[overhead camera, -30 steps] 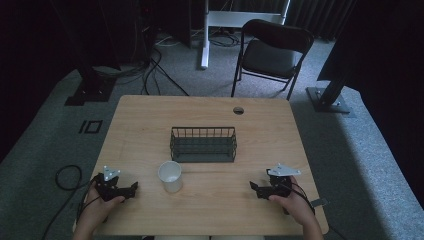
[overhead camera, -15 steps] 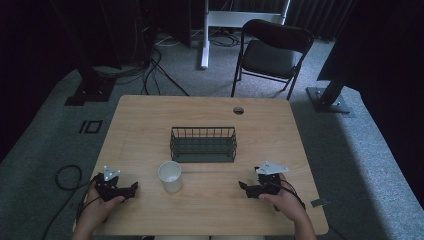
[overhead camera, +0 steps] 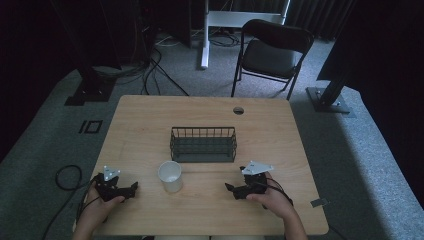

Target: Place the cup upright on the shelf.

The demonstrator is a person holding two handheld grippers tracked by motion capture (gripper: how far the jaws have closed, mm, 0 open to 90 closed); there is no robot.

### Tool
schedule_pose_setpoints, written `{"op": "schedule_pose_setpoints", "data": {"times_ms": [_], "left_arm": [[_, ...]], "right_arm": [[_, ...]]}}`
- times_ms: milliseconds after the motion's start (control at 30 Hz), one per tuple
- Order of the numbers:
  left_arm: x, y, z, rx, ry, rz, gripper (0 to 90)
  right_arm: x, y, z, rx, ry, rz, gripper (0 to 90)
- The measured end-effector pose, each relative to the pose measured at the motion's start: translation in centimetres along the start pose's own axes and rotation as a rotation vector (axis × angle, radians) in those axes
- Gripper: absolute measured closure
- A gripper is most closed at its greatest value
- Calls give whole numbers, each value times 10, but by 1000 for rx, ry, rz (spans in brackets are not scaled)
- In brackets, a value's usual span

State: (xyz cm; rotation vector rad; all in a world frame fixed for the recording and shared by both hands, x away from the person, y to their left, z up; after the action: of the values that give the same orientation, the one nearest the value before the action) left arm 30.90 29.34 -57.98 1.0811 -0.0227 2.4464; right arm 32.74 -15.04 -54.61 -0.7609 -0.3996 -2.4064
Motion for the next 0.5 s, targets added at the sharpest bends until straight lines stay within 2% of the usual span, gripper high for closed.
{"op": "schedule_pose_setpoints", "data": {"times_ms": [67, 167, 233, 500], "left_arm": [[0, 0, 0, 0, 0, 0, 26], [0, 0, 0, 0, 0, 0, 26], [0, 0, 0, 0, 0, 0, 26], [0, 0, 0, 0, 0, 0, 26]], "right_arm": [[-1, -2, 1, 3, 2, 3, 125], [-6, -13, 8, 14, 4, 30, 125], [-7, -14, 9, 20, 7, 33, 125], [-16, -34, 21, 41, 27, 89, 125]]}}
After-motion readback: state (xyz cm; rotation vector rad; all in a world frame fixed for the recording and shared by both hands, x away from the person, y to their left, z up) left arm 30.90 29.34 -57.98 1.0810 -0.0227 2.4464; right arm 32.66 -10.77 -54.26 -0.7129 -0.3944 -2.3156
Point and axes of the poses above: each handheld gripper's, and its own axes: x roughly backward along the jaws, z roughly out of its top, y roughly to its right, the point moved 4 cm from there along -x, roughly forward along the jaws, and after that the axes turned 14 degrees about -z, right-handed, at the moved point
